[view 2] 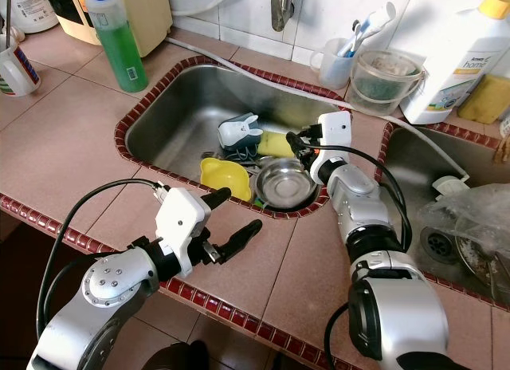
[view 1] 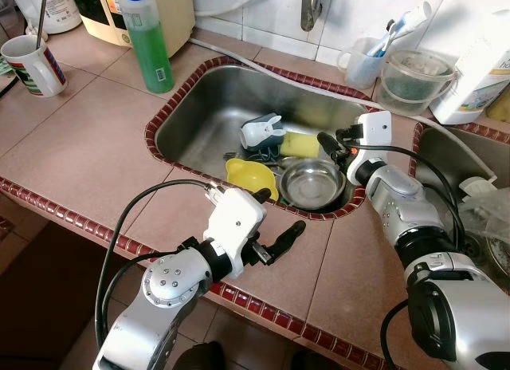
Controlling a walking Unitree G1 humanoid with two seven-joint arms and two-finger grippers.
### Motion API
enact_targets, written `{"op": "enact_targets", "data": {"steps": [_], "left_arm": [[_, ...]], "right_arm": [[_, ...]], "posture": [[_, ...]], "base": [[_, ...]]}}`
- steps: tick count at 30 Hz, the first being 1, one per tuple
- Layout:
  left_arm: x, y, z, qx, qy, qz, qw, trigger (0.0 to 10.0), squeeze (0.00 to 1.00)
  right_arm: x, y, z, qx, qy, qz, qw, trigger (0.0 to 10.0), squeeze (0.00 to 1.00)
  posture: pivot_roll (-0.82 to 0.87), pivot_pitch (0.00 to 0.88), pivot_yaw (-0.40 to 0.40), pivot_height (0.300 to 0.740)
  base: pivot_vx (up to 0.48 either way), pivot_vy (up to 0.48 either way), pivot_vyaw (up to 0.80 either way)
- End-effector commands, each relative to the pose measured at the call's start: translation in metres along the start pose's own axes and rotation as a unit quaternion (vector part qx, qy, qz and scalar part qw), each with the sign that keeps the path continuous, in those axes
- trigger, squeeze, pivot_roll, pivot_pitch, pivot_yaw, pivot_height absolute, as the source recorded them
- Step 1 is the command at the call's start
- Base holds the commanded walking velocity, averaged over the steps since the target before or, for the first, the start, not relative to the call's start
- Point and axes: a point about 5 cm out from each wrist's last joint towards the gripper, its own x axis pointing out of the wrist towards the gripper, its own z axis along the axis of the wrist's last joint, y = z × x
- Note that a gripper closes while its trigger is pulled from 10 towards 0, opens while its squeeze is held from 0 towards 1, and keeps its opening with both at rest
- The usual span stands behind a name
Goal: Kitchen organization
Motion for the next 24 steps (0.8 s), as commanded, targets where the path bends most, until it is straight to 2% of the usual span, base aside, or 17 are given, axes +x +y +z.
{"op": "enact_targets", "data": {"steps": [1,11,13,18,19,24], "left_arm": [[0.000,0.002,0.000,-0.001,-0.002,0.006,1.000,10.0,0.00],[0.006,0.020,-0.004,0.018,-0.008,0.052,0.998,10.0,0.00],[0.009,0.031,-0.007,0.024,-0.008,0.079,0.997,10.0,0.00],[0.011,0.039,-0.011,0.016,-0.008,0.094,0.995,10.0,0.00],[0.013,0.050,-0.012,0.006,-0.017,0.127,0.992,10.0,0.00],[0.016,0.064,-0.015,-0.005,-0.025,0.165,0.986,10.0,0.00]], "right_arm": [[-0.001,-0.005,0.005,0.004,-0.012,-0.007,1.000,10.0,1.00],[-0.006,-0.006,0.007,-0.002,-0.054,-0.018,0.998,10.0,1.00],[-0.013,-0.010,0.008,-0.002,-0.083,-0.038,0.996,10.0,1.00],[-0.020,-0.013,0.008,-0.003,-0.102,-0.050,0.993,10.0,1.00],[-0.026,-0.017,0.008,0.000,-0.119,-0.066,0.991,10.0,1.00],[-0.036,-0.020,0.007,0.001,-0.139,-0.091,0.986,10.0,1.00]], "posture": [[0.06,0.216,-0.031,0.740],[0.06,0.148,-0.026,0.740],[0.06,0.105,-0.025,0.740],[0.05,0.092,-0.026,0.740],[0.05,0.059,-0.025,0.740],[0.04,0.027,-0.026,0.740]], "base": [[0.000,0.000,0.00],[0.000,0.000,0.00],[0.000,0.000,0.00],[0.000,0.000,0.00],[0.000,0.000,0.00],[0.000,0.000,0.00]]}}
